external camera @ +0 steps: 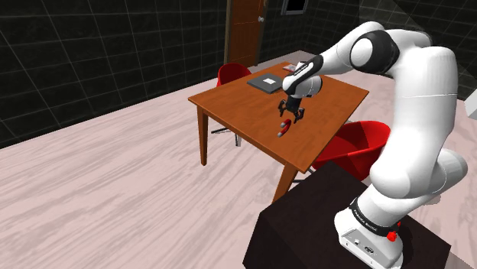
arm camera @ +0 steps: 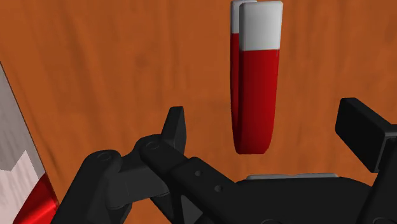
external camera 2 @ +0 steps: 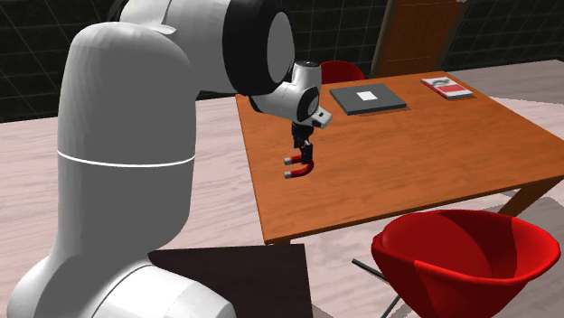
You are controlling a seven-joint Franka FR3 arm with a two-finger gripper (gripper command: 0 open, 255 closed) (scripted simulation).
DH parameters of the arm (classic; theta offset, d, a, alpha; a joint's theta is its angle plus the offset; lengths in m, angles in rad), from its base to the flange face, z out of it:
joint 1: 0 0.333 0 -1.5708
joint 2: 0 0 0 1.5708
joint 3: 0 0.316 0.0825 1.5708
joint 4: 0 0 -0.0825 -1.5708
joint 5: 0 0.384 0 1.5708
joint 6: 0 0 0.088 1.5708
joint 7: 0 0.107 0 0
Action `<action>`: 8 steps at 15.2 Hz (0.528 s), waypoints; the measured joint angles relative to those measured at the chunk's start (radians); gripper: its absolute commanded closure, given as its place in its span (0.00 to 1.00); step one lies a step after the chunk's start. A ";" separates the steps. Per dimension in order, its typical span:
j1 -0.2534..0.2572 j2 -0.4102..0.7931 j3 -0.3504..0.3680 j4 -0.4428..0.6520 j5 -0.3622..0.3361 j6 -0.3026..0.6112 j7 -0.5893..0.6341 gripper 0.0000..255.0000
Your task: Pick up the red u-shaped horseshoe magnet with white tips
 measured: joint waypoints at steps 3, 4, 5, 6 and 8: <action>-0.002 0.038 0.001 0.015 0.006 0.022 0.006 0.00; -0.002 0.053 0.002 0.021 0.008 0.031 0.007 0.00; -0.004 0.064 0.003 0.022 0.010 0.041 0.005 0.00; -0.006 0.072 0.004 0.022 0.011 0.050 0.004 0.00; -0.007 0.084 0.005 0.022 0.013 0.061 0.003 1.00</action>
